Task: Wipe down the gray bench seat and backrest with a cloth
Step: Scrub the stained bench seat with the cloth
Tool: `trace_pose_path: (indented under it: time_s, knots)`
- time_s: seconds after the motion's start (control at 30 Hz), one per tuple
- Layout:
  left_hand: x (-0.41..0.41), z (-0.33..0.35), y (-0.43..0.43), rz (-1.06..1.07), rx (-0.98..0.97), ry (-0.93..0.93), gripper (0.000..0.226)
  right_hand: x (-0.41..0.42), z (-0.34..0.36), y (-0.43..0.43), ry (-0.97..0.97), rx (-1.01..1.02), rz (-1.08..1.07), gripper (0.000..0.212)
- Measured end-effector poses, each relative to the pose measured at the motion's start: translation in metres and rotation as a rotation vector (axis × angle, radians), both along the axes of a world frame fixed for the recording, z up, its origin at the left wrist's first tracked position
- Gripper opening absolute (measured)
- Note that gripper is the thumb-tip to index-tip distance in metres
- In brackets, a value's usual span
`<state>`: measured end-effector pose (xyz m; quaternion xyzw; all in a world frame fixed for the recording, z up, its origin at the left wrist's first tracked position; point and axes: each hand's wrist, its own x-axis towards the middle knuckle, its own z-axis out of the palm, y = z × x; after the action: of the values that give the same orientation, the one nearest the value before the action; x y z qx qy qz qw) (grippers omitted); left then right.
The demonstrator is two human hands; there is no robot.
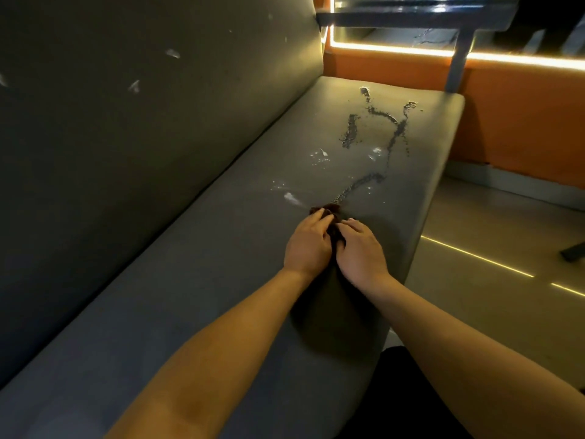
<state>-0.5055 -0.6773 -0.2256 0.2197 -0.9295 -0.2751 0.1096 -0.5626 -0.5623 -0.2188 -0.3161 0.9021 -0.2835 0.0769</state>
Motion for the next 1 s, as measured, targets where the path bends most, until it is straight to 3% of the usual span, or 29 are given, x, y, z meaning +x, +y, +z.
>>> trace_pose_path:
  time_s: [0.13,0.2,0.27,0.77,1.0]
  knots:
    - [0.005,0.006,-0.035,0.112,-0.117,0.007,0.05,0.004,-0.006,0.004,0.052,0.019,0.02,0.045]
    - [0.01,0.008,-0.054,0.3,-0.063,0.008,0.05,0.005,-0.008,0.005,0.111,0.026,0.001,0.043]
    - [0.01,0.006,-0.056,0.353,-0.022,-0.018,0.048,0.006,-0.01,0.004,0.132,0.019,-0.026,0.04]
    - [0.017,0.005,0.014,-0.035,-0.072,-0.008,0.045,0.008,-0.011,0.007,0.155,-0.079,-0.076,0.035]
    - [0.094,0.016,-0.064,0.432,-0.173,-0.102,0.053,0.021,-0.001,-0.014,0.143,-0.006,0.074,0.032]
